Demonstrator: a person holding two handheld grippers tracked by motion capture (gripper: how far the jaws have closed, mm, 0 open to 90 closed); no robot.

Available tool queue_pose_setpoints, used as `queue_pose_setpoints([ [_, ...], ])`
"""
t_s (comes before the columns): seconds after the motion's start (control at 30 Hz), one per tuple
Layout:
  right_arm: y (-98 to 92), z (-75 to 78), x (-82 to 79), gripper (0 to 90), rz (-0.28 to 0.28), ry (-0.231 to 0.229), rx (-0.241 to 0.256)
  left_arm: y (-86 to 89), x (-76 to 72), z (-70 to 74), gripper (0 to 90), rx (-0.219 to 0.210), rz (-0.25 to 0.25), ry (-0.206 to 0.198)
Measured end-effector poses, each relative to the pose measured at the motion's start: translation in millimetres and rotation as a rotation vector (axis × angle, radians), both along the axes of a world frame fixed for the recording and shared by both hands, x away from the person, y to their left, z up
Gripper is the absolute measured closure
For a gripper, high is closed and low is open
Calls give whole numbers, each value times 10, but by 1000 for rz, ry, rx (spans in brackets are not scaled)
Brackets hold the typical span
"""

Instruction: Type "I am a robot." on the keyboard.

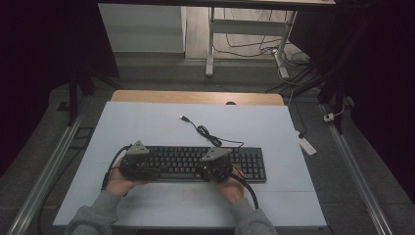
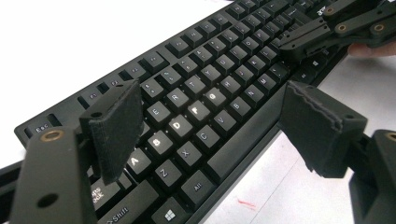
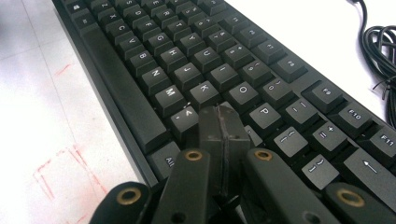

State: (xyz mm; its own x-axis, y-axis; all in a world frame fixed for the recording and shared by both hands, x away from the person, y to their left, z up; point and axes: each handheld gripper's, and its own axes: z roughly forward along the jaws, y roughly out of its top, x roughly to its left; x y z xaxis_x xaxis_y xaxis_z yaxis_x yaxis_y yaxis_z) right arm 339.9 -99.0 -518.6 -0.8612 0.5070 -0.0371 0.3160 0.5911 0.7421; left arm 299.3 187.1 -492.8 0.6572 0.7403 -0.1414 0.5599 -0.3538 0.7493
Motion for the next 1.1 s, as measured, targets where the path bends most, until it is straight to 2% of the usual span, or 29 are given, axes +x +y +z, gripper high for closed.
queue_pose_setpoints([
  [0.23, -86, 98, -17, 891, -8, -30, 57, 9, 3, 2, 220, -4, 1, -2],
  [0.43, -243, 205, -35, 726, -38, -55, 92, 31, 24, -16, 220, -7, 7, 5],
  [0.6, -433, 264, -38, 650, -59, -58, 118, 28, 41, -24, 220, -6, 14, 7],
  [0.83, -728, 337, -81, 572, -102, -81, 128, 41, -5, 1, 220, -5, 22, -5],
  [0.93, -843, 356, -123, 548, -121, -98, 121, 50, -15, 22, 220, -25, 26, -10],
  [1.1, -1041, 373, -218, 531, -141, -111, 103, 39, -34, 18, 220, -15, 19, -12],
])
